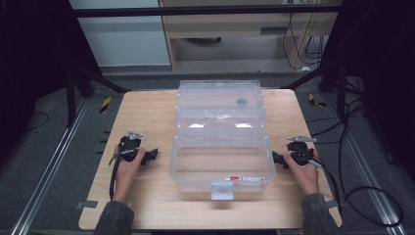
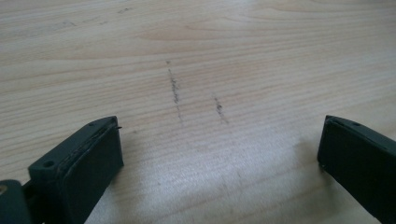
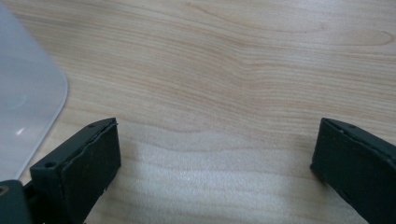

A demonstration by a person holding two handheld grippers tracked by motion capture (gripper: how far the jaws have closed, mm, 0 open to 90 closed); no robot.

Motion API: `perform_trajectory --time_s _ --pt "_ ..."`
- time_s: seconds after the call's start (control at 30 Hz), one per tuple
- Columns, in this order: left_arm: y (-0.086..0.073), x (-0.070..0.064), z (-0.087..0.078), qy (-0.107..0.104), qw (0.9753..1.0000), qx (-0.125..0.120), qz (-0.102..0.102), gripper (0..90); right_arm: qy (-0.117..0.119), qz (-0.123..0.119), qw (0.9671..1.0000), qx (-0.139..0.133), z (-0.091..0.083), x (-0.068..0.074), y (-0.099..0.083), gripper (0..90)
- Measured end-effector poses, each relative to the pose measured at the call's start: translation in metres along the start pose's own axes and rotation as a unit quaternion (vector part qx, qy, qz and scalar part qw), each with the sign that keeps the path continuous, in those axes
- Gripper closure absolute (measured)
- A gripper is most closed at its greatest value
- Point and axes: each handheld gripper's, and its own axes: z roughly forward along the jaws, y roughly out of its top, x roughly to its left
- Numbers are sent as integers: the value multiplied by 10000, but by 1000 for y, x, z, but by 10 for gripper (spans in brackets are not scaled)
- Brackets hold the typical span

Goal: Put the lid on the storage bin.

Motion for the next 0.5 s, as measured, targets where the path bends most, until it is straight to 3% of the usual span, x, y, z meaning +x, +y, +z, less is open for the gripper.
perform_trajectory --time_s 0.33,0.37,0.43,0.5 --pt "-3 2 -5 -141 9997 0 181 23 155 -144 9997 -114 -10 -7 -9 106" --pt "-1 0 -7 -140 9996 18 243 30 217 -206 9994 -193 -13 -9 -11 163" --pt "0 -2 -8 -156 9995 8 289 32 220 -273 9991 -238 -15 -9 -12 163" --pt "5 -5 -13 -200 9991 -12 384 40 151 -579 9976 -345 -25 -9 -12 163"
